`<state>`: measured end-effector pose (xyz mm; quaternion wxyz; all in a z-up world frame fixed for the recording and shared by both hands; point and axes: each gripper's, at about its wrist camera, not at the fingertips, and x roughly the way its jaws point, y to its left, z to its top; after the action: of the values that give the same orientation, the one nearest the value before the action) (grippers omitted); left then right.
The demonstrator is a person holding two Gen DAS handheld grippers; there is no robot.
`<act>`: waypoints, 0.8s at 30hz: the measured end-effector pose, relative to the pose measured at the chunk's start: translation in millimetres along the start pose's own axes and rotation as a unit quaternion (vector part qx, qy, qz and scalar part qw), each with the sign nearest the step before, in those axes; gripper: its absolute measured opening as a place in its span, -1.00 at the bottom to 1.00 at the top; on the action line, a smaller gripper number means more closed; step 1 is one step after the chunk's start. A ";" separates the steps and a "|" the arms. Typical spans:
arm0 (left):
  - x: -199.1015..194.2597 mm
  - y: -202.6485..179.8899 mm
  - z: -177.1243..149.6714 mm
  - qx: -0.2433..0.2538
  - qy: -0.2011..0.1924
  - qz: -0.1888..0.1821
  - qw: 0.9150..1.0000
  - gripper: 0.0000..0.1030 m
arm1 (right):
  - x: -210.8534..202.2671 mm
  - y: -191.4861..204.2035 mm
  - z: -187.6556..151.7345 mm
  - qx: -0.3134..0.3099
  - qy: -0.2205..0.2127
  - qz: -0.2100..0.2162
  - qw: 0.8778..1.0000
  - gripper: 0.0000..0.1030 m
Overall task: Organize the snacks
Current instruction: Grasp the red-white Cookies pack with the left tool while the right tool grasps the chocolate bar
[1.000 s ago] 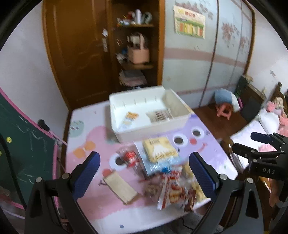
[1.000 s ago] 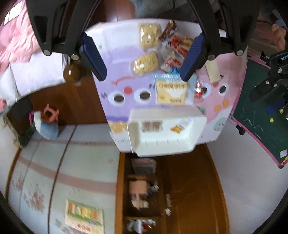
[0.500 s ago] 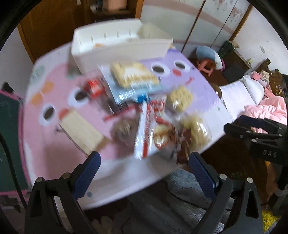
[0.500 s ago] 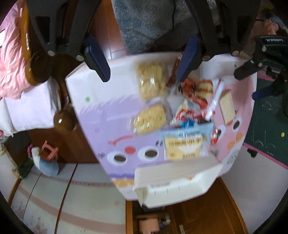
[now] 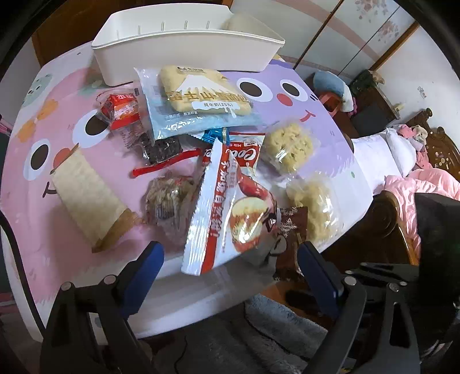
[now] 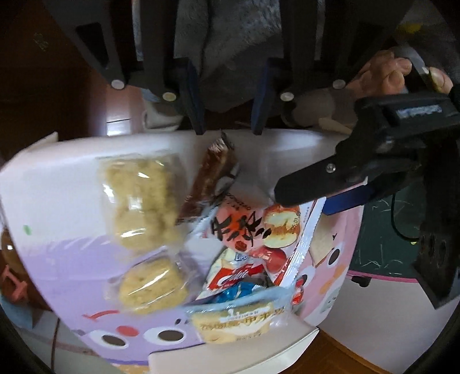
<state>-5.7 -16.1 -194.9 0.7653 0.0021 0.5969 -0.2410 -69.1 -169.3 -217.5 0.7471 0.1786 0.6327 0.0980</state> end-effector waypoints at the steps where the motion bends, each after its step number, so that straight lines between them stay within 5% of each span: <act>1: 2.5 0.6 1.0 -0.003 0.003 -0.001 1.000 0.80 | 3.2 -1.7 1.4 0.005 -0.001 0.005 1.000 -0.37; 5: 11.4 2.0 5.9 -0.016 0.015 -0.019 1.000 0.80 | 9.1 -14.5 14.9 0.036 -0.024 0.021 0.999 -0.38; 9: 21.7 1.6 13.0 -0.028 0.023 -0.030 0.999 0.79 | 13.9 -17.8 26.0 0.023 -0.026 0.014 0.999 -0.67; 17: 39.5 2.7 27.3 -0.062 0.032 -0.041 0.997 0.75 | 3.0 -22.2 50.7 -0.031 -0.047 -0.040 0.998 -0.73; 24: 52.2 -5.0 29.7 -0.061 0.052 -0.041 0.996 0.18 | 3.2 -23.6 50.0 -0.038 -0.046 -0.040 0.997 -0.73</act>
<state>28.5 -48.3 -232.6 0.7213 -0.0563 0.6492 -0.2346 -21.3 -196.9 -222.8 0.7851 0.1291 0.5999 0.0837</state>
